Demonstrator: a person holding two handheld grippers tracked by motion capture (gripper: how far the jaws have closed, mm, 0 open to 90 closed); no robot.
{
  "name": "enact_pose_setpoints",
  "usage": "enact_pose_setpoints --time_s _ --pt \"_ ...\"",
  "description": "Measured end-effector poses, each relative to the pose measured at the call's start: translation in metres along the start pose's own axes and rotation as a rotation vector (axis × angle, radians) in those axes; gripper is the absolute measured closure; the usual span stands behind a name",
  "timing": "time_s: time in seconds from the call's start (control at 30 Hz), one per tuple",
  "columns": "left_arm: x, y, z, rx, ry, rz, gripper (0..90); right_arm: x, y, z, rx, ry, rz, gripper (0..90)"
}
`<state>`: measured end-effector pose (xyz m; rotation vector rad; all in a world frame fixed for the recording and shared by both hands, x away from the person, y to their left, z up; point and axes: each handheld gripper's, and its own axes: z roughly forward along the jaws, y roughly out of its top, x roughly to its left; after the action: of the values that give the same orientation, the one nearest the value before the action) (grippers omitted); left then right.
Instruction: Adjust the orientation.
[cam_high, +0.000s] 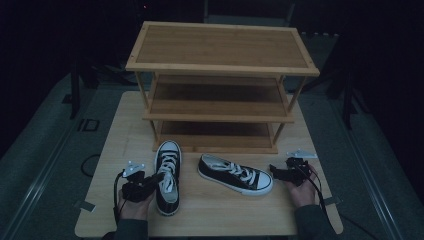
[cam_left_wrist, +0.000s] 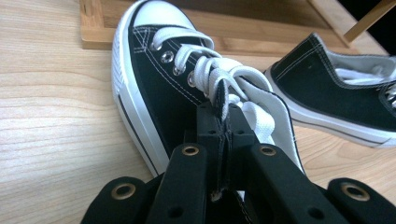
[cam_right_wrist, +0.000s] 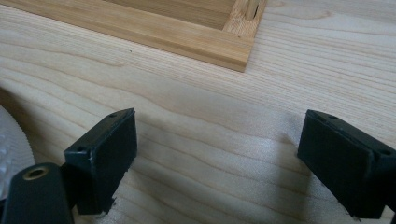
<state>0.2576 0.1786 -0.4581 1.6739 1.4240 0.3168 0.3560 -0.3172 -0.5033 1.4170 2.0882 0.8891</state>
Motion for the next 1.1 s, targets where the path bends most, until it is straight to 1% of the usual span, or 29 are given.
enact_pose_setpoints --time_s 0.03,0.1,0.13,0.17,0.23,0.33,0.43,0.57,0.6,0.97,1.0,1.1 --pt "0.000 0.000 0.000 -0.003 -0.005 -0.005 88.7 0.000 0.000 0.000 0.000 0.000 0.000 11.3" --pt "0.000 0.001 -0.001 -0.006 -0.028 -0.008 88.7 0.000 0.000 0.000 0.000 0.000 0.000 11.3" --pt "0.000 0.001 -0.001 -0.006 -0.028 -0.008 88.6 0.000 0.000 0.000 0.000 0.000 0.000 11.4" --pt "0.000 0.001 -0.001 -0.010 -0.045 -0.006 88.6 0.000 0.000 0.000 0.000 0.000 0.000 11.3" --pt "-0.001 0.002 -0.002 -0.013 -0.061 -0.011 88.6 0.000 0.000 0.000 0.000 0.000 0.000 11.3" --pt "-0.002 0.004 -0.005 -0.026 -0.086 -0.010 88.6 0.000 0.000 0.000 0.000 0.000 0.000 11.3" --pt "-0.004 0.007 -0.009 -0.039 -0.104 0.000 88.6 0.000 0.000 0.000 0.000 0.000 0.001 11.3" --pt "-0.006 0.009 -0.011 -0.044 -0.112 -0.002 88.6 0.000 0.000 0.000 0.000 0.000 0.001 11.3" --pt "-0.007 0.012 -0.014 -0.050 -0.123 -0.005 88.5 0.000 0.000 0.000 0.000 0.000 0.001 11.3" --pt "-0.013 0.026 -0.029 -0.073 -0.171 0.007 88.5 0.000 0.000 0.000 0.000 0.000 0.001 11.3" --pt "-0.014 0.028 -0.031 -0.079 -0.182 0.006 88.5 0.000 0.000 0.000 0.000 0.000 0.001 11.3" --pt "-0.015 0.030 -0.034 -0.082 -0.192 0.002 88.5 0.000 0.000 0.000 0.000 0.000 0.002 11.3"
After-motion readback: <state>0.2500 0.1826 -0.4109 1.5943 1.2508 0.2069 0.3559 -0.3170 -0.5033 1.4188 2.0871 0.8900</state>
